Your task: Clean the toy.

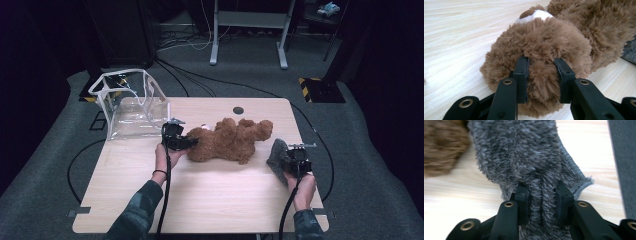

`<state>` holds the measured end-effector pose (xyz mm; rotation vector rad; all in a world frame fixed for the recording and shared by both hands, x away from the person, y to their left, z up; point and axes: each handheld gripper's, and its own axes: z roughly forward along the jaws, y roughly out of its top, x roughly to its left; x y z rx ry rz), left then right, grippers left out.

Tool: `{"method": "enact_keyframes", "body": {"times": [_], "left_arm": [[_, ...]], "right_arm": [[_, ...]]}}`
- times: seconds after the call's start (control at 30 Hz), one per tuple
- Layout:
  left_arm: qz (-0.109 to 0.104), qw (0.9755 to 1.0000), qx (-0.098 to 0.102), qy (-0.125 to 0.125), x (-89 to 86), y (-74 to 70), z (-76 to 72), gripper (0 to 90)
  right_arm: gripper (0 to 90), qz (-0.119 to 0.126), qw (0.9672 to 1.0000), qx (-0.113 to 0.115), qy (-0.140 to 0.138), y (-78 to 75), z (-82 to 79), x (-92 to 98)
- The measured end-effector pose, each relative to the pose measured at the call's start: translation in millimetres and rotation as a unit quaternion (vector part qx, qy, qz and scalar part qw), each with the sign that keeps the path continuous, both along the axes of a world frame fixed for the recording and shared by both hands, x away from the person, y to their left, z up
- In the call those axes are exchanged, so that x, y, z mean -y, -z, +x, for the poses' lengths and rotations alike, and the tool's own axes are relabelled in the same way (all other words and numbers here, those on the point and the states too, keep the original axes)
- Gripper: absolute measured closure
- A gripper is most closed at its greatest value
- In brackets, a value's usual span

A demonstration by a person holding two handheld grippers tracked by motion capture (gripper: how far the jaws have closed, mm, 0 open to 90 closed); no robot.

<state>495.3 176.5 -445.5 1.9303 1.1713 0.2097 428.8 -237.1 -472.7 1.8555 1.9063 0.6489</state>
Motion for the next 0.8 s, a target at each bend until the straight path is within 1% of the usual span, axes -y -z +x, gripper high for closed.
{"method": "enact_keyframes", "body": {"times": [0.03, 0.07, 0.1, 0.13, 0.17, 0.2, 0.23, 0.3, 0.33, 0.37, 0.43, 0.47, 0.5, 0.53, 0.57, 0.6, 0.63, 0.67, 0.7, 0.73, 0.77, 0.8], "left_arm": [[0.000, 1.0000, 0.000, 0.000, 0.0, 0.0, 0.0, 67.6], [0.000, 1.0000, 0.000, 0.000, 0.0, 0.0, 0.0, 67.3], [0.000, 1.0000, 0.000, 0.000, 0.0, -0.1, 0.0, 67.0], [0.001, 1.0000, 0.001, 0.000, -0.2, -0.2, 0.0, 66.3], [0.001, 1.0000, 0.001, 0.001, -0.5, -0.2, 0.0, 65.9], [0.001, 1.0000, 0.001, 0.001, -0.7, -0.3, 0.0, 65.4], [0.005, 1.0000, 0.001, 0.004, -1.5, -0.3, 0.2, 64.7], [0.004, 1.0000, 0.002, 0.003, -1.3, -0.3, 0.2, 64.0], [0.005, 1.0000, 0.001, 0.003, -1.2, -0.4, 0.1, 63.5], [0.002, 1.0000, 0.001, 0.000, -0.5, -0.2, -0.1, 63.2], [0.002, 1.0000, 0.001, -0.001, -0.2, -0.1, -0.1, 62.2], [0.001, 1.0000, 0.001, -0.001, -0.3, -0.1, -0.1, 61.9], [0.003, 1.0000, 0.001, 0.000, -0.6, -0.3, -0.2, 61.6], [0.002, 1.0000, 0.001, -0.002, -0.2, -0.3, -0.3, 61.1], [0.003, 1.0000, 0.002, 0.000, -0.5, -0.6, -0.4, 60.6], [0.006, 1.0000, 0.002, 0.002, -0.8, -0.8, -0.5, 60.0], [0.006, 1.0000, 0.000, 0.000, -0.4, -1.3, -1.0, 59.4], [0.008, 1.0000, 0.000, 0.000, -0.3, -1.6, -1.1, 57.6], [0.004, 1.0000, 0.001, -0.004, 1.0, -1.5, -1.4, 57.0], [0.005, 1.0000, 0.001, -0.004, 0.8, -1.7, -1.5, 56.6], [0.009, 1.0000, 0.000, -0.003, 0.1, -1.9, -1.5, 55.2], [0.010, 0.9999, -0.001, -0.001, -0.2, -1.9, -1.3, 54.7]], "right_arm": [[63.0, -0.004, 1.0000, -0.002, 0.005, 1.4, 1.4, 3.8], [59.0, -0.006, 0.9998, -0.011, 0.015, 2.3, 2.8, 6.6], [55.7, -0.007, 0.9998, -0.012, 0.017, 2.6, 3.4, 8.0], [49.3, -0.010, 0.9996, -0.015, 0.022, 2.8, 4.7, 11.1], [45.6, -0.007, 0.9994, -0.016, 0.029, 1.9, 5.1, 11.2], [38.4, -0.005, 0.9995, -0.010, 0.029, -0.6, 4.9, 12.3], [33.4, -0.001, 0.9996, -0.006, 0.029, -4.0, 3.9, 10.9], [26.8, 0.005, 0.9998, 0.009, 0.018, -11.8, 1.5, 8.0], [21.8, 0.011, 0.9998, 0.016, 0.008, -18.5, 0.0, 4.3], [20.2, 0.015, 0.9995, 0.027, -0.002, -23.9, -1.3, 1.3], [16.9, 0.023, 0.9986, 0.040, -0.026, -32.8, -3.1, -5.5], [16.3, 0.035, 0.9975, 0.044, -0.042, -37.8, -3.8, -11.1], [16.1, 0.038, 0.9964, 0.051, -0.057, -39.5, -3.3, -13.2], [15.9, 0.046, 0.9952, 0.054, -0.067, -42.3, -3.3, -18.5], [15.8, 0.049, 0.9943, 0.057, -0.076, -43.1, -3.0, -21.1], [15.6, 0.057, 0.9929, 0.055, -0.089, -43.6, -2.1, -25.9], [15.5, 0.054, 0.9925, 0.055, -0.095, -43.3, -1.1, -28.6], [15.5, 0.054, 0.9915, 0.056, -0.105, -43.0, -0.1, -33.0], [15.2, 0.059, 0.9907, 0.054, -0.110, -42.6, 0.6, -36.1], [14.8, 0.054, 0.9902, 0.058, -0.115, -41.5, 1.8, -37.9], [14.8, 0.057, 0.9895, 0.054, -0.122, -40.8, 2.5, -40.1], [14.8, 0.056, 0.9895, 0.053, -0.122, -39.9, 3.5, -42.1]]}}
